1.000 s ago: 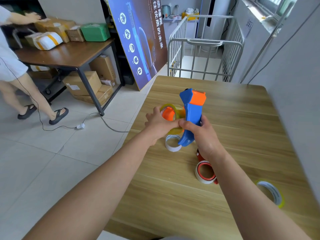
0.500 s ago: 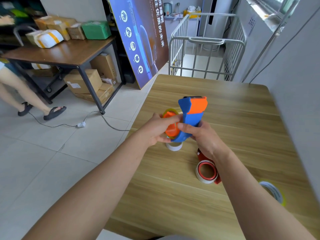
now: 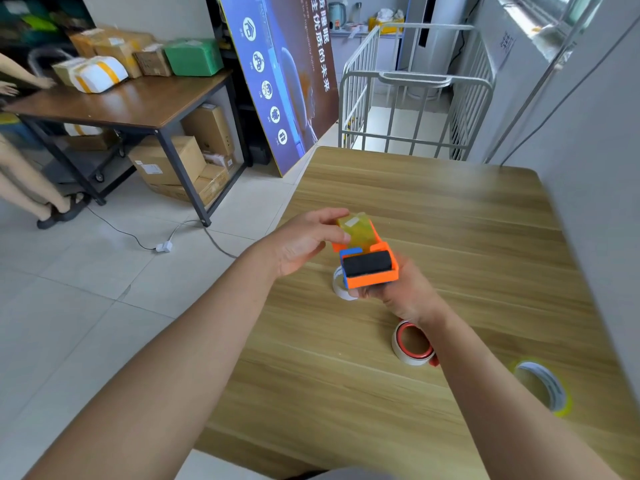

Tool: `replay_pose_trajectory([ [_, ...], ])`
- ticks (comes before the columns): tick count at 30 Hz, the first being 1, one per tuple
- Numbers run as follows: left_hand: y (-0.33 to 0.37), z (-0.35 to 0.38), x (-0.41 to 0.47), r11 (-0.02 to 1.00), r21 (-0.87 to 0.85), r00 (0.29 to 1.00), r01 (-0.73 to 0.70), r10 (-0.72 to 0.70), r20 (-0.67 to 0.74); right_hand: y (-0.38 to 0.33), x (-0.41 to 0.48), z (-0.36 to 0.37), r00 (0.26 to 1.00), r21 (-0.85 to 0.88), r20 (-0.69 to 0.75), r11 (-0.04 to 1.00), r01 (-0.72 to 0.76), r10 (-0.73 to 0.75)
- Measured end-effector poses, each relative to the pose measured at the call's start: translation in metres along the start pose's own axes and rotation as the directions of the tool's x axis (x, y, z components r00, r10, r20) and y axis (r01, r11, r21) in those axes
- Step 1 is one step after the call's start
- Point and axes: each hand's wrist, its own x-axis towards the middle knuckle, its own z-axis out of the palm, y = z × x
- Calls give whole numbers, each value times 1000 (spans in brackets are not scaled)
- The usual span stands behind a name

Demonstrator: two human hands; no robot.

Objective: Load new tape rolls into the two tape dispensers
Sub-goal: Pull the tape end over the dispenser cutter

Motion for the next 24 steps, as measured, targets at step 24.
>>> replay_pose_trajectory([
  [24, -6, -6, -7, 987, 61, 985, -149, 153, -75, 2, 7, 8, 991, -384, 56, 914, 134, -121],
])
